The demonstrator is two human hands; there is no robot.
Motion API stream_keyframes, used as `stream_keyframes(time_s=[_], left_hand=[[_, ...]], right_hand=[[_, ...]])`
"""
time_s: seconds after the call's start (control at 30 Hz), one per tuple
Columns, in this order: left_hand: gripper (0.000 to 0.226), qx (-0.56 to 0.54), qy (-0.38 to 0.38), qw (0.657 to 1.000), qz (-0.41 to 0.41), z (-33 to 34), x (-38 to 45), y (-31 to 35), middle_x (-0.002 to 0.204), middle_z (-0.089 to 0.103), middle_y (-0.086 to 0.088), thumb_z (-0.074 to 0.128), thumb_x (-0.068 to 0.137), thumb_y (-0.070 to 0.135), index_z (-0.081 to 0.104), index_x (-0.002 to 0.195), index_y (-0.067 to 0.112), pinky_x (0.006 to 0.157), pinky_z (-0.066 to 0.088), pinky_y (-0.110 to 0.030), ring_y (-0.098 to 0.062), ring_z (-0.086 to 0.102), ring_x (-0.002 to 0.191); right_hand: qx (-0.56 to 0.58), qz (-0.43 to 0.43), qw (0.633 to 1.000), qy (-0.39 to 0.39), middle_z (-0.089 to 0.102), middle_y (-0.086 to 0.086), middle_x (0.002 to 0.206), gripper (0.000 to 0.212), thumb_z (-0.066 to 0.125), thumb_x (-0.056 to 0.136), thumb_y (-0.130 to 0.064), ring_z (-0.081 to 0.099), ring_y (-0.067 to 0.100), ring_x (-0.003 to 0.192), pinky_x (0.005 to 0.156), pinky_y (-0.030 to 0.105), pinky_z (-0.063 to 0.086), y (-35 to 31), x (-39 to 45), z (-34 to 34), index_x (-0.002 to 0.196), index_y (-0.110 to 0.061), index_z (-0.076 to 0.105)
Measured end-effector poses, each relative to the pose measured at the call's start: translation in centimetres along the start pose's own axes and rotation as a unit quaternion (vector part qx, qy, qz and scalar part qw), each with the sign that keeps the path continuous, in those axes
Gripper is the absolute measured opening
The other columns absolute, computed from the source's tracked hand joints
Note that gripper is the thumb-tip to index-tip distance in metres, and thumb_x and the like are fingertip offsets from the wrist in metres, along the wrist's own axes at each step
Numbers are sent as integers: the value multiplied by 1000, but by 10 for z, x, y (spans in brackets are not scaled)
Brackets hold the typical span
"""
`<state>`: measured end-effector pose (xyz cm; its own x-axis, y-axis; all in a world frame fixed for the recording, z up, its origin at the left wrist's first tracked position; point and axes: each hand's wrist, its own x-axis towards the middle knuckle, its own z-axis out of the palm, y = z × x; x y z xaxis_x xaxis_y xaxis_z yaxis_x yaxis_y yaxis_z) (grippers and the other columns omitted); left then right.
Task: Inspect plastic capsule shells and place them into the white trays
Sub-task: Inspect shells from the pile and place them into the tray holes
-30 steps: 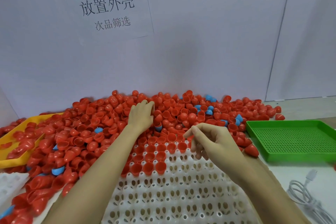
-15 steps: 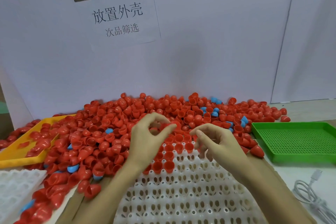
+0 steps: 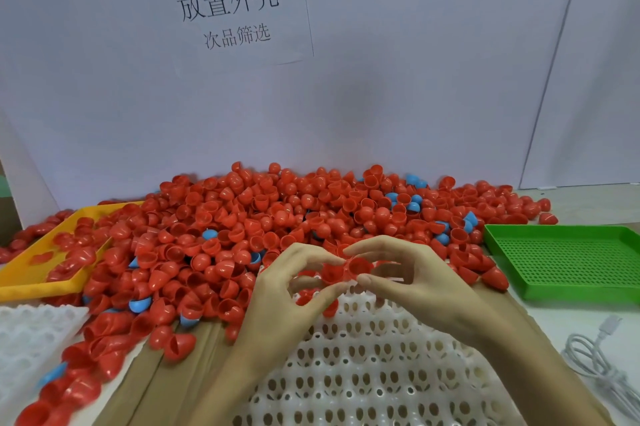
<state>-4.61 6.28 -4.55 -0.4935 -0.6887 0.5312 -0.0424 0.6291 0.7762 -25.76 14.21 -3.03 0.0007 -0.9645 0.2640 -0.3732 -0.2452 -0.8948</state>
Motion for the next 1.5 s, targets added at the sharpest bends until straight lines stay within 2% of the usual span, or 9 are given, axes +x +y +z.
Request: stream_keyframes(time_s=[0.23, 0.4, 0.67, 0.8, 0.97, 1.13, 1.23, 1.4, 1.5], left_hand=[[42, 25, 61, 998, 20, 1, -6, 4, 112, 71, 11, 88, 84, 25, 61, 116, 35, 86, 57, -22, -17, 71, 105], [43, 35, 69, 996, 38, 4, -10, 6, 111, 70, 11, 87, 83, 36, 58, 115, 36, 85, 57, -22, -17, 71, 105], [22, -126, 37, 986, -106, 0, -6, 8, 108, 79, -2, 61, 103, 27, 63, 123, 17, 88, 60, -27, -19, 78, 96], [36, -329, -20, 909, -255, -2, -3, 5, 96, 75, -16, 47, 109, 30, 61, 121, -1, 65, 58, -26, -24, 69, 74], [38, -438, -103, 832, -324, -2, -4, -1, 81, 60, -14, 35, 112, 20, 56, 137, 0, 51, 46, -24, -20, 54, 59], [42, -453, -160, 812, -332, -3, -4, 1, 76, 52, -8, 36, 113, 25, 71, 128, 7, 51, 39, -22, -15, 49, 53], [42, -462, -164, 798, -352, -1, -5, 3, 74, 50, -10, 39, 111, 27, 67, 132, 5, 48, 40, -21, -16, 48, 50], [36, -386, -148, 834, -366, 1, -11, 6, 75, 61, -17, 36, 115, 31, 58, 121, 3, 40, 40, -21, -22, 57, 50], [32, -236, -66, 916, -317, -1, -10, 2, 67, 62, -11, 37, 114, 32, 59, 117, 9, 37, 34, -21, -19, 54, 45]], right_hand=[[18, 12, 1000, -3, 75, -5, 117, 28, 75, 98, -30, 77, 22, 95, 76, 31, 61, -2, -1, 0, 124, -35, 69], [36, 9, 999, -17, 75, -3, 118, 26, 70, 101, -19, 77, 24, 96, 75, 31, 61, -3, -1, 2, 126, -28, 68], [62, 22, 996, -62, 80, 11, 99, 25, 56, 109, -29, 78, 29, 81, 72, 30, 58, -6, -3, -1, 133, -32, 61], [-12, -29, 999, 13, 74, 3, 103, 29, 65, 104, -16, 74, 24, 80, 65, 28, 56, -4, -2, 4, 125, -36, 67], [-42, -51, 998, -9, 71, -7, 121, 29, 67, 103, -13, 73, 21, 92, 68, 26, 56, -3, -3, 10, 122, -35, 70], [-40, -47, 998, -11, 75, -5, 107, 30, 74, 99, -17, 76, 23, 85, 76, 53, 61, -5, -5, 14, 122, -36, 68], [-58, -54, 997, 2, 74, -7, 102, 28, 79, 95, -20, 74, 21, 79, 70, 54, 59, -6, -5, 18, 115, -38, 71], [-84, -44, 995, 32, 77, -4, 93, 14, 78, 96, -19, 73, 18, 70, 69, 48, 61, 0, -4, 20, 106, -28, 76], [-107, -33, 992, 56, 77, -8, 88, 12, 77, 95, -22, 74, 16, 68, 70, 41, 63, 5, -2, 15, 105, -29, 76]])
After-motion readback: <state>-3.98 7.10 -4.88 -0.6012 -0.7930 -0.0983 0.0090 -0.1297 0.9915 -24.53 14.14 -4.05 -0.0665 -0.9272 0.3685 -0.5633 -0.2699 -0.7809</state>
